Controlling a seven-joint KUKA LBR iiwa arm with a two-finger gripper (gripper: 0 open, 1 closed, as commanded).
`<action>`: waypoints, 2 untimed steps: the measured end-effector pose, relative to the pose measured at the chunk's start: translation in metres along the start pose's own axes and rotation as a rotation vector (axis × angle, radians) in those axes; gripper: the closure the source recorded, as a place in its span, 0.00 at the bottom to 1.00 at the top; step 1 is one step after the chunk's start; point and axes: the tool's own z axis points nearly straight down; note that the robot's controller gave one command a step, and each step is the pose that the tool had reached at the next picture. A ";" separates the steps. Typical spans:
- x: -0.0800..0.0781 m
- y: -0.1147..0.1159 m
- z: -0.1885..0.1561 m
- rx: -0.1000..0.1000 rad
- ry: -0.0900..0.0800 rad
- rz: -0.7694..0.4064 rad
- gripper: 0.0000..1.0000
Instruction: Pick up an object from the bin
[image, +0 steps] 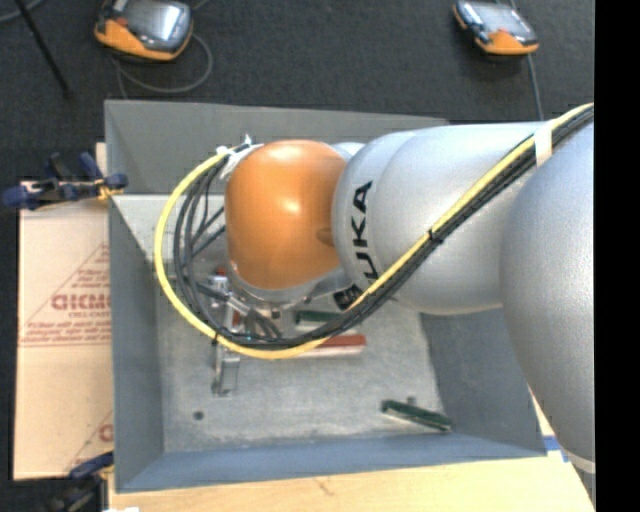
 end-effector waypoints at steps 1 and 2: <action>-0.041 -0.052 0.067 0.003 -0.003 0.104 0.00; -0.065 -0.044 0.138 0.002 -0.004 -0.293 0.00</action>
Offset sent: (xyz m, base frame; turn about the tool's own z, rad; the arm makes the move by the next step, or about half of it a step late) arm 0.0399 -0.0472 -0.0637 0.0983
